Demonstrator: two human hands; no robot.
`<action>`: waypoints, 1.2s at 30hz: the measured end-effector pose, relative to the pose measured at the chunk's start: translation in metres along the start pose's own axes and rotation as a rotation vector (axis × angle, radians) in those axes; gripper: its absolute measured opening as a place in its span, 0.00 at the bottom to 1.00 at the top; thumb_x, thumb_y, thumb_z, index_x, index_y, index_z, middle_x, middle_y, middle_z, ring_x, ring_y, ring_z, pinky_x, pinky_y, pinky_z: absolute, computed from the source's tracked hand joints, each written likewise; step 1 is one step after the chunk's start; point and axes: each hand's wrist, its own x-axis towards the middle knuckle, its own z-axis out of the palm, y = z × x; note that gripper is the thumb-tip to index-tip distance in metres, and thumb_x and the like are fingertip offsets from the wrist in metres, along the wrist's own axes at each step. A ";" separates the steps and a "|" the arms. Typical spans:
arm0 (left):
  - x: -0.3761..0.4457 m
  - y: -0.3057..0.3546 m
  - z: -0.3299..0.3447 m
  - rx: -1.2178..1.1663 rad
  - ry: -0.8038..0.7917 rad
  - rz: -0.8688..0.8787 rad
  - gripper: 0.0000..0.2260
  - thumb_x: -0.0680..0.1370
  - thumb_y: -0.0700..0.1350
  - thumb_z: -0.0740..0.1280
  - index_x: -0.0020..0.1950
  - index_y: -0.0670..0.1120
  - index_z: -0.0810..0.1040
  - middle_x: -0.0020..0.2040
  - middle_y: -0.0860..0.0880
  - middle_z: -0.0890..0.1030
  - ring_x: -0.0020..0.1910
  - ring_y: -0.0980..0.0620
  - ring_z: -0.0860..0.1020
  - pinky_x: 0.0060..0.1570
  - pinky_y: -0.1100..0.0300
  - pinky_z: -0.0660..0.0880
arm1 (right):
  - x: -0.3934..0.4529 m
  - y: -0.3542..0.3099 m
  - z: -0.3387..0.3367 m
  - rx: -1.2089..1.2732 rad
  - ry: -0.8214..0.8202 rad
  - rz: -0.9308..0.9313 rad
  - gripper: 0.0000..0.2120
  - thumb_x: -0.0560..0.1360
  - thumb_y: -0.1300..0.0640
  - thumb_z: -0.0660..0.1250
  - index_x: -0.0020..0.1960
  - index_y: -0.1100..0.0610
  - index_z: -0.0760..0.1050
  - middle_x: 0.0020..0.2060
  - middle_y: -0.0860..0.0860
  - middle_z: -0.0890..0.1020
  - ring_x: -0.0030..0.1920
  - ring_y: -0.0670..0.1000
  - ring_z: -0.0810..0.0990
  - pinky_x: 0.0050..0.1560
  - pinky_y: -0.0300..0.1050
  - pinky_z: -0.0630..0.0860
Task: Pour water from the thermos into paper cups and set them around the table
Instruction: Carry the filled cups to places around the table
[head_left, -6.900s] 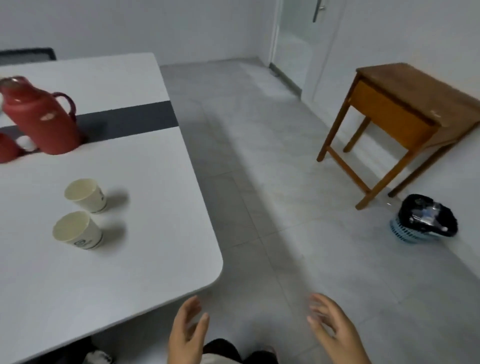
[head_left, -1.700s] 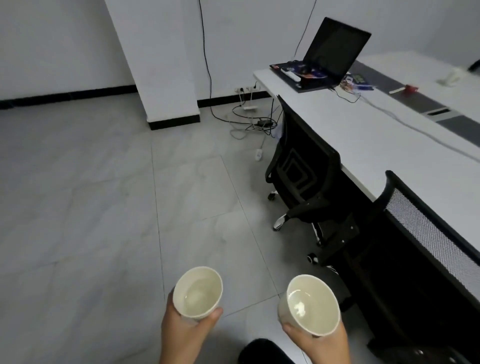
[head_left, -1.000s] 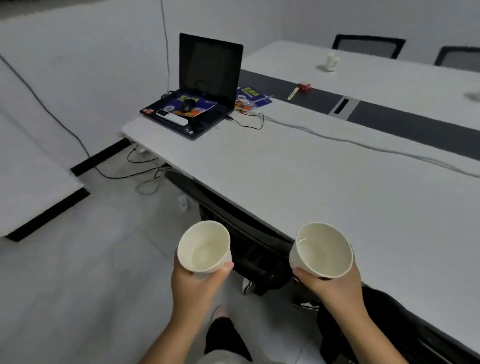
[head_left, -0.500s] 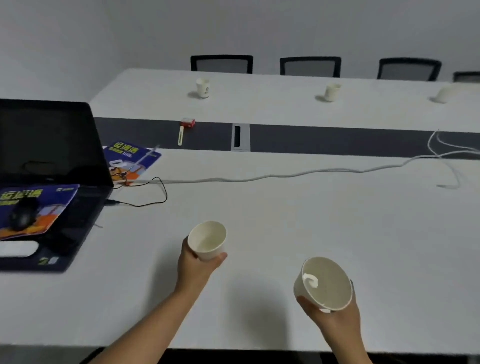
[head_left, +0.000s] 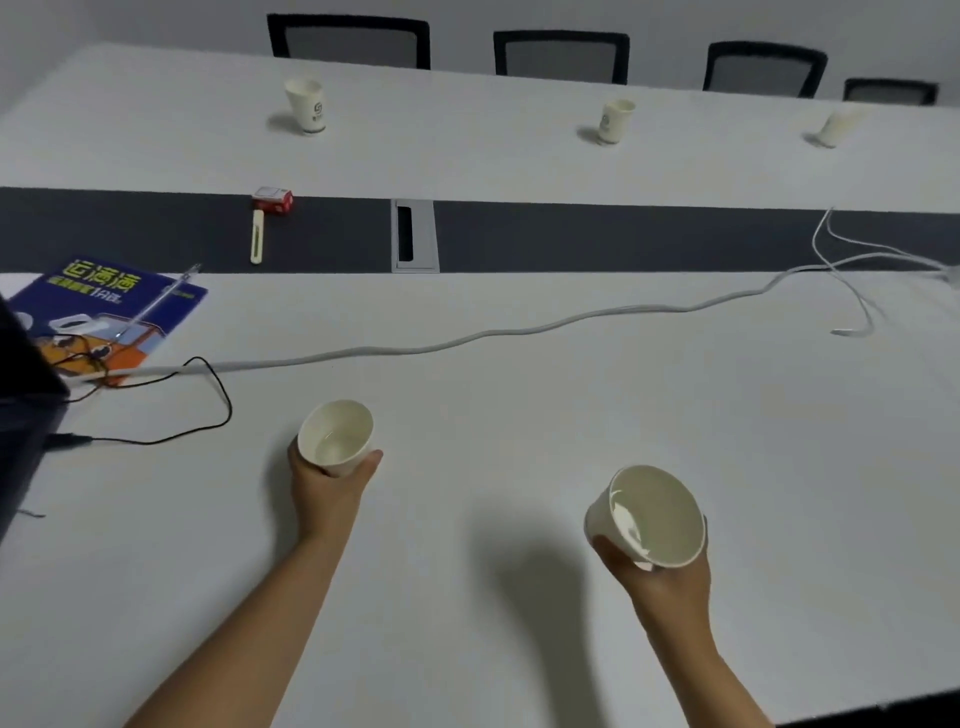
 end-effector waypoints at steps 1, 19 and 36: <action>0.000 -0.002 0.002 0.015 -0.002 0.005 0.33 0.62 0.35 0.77 0.62 0.41 0.67 0.58 0.44 0.75 0.53 0.49 0.73 0.54 0.58 0.68 | 0.006 0.002 0.002 0.002 -0.004 0.000 0.35 0.53 0.56 0.78 0.56 0.48 0.66 0.46 0.35 0.73 0.45 0.33 0.74 0.42 0.31 0.66; -0.174 0.008 0.127 1.022 -0.570 0.321 0.26 0.78 0.54 0.56 0.73 0.46 0.54 0.76 0.47 0.50 0.75 0.50 0.46 0.72 0.49 0.41 | 0.200 0.058 -0.104 0.120 0.113 0.058 0.33 0.60 0.63 0.76 0.59 0.50 0.64 0.46 0.37 0.73 0.43 0.31 0.74 0.39 0.22 0.69; -0.194 0.019 0.155 1.210 -0.631 0.435 0.37 0.78 0.60 0.35 0.62 0.37 0.73 0.64 0.36 0.73 0.63 0.35 0.71 0.60 0.38 0.64 | 0.245 0.091 -0.127 0.035 0.027 0.091 0.34 0.61 0.60 0.76 0.61 0.53 0.63 0.52 0.45 0.73 0.50 0.47 0.73 0.49 0.38 0.67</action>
